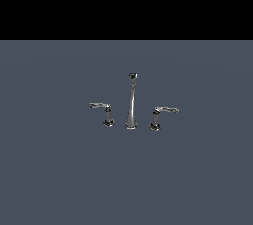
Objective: Turn on the faucet by rotating a designated handle.
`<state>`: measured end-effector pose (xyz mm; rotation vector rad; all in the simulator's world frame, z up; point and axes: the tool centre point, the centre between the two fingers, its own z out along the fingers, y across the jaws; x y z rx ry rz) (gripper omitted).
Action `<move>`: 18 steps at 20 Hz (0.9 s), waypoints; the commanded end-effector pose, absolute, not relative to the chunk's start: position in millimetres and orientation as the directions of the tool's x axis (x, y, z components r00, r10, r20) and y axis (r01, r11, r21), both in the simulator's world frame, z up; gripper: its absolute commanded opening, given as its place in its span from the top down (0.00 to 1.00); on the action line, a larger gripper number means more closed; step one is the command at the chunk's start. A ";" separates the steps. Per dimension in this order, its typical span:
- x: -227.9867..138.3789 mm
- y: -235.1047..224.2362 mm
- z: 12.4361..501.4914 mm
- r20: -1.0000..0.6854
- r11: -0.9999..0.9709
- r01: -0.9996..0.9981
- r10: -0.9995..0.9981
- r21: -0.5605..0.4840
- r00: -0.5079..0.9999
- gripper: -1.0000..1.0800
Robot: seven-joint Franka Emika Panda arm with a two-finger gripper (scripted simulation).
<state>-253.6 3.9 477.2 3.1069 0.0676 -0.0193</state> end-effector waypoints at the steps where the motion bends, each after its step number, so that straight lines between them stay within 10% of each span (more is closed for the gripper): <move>1: -253.6 3.9 477.2 -0.013 -0.998 0.044 0.043 0.034 0.999 1.00; 18: -243.1 30.5 440.7 -0.010 -0.993 -0.116 -0.117 0.032 0.993 1.00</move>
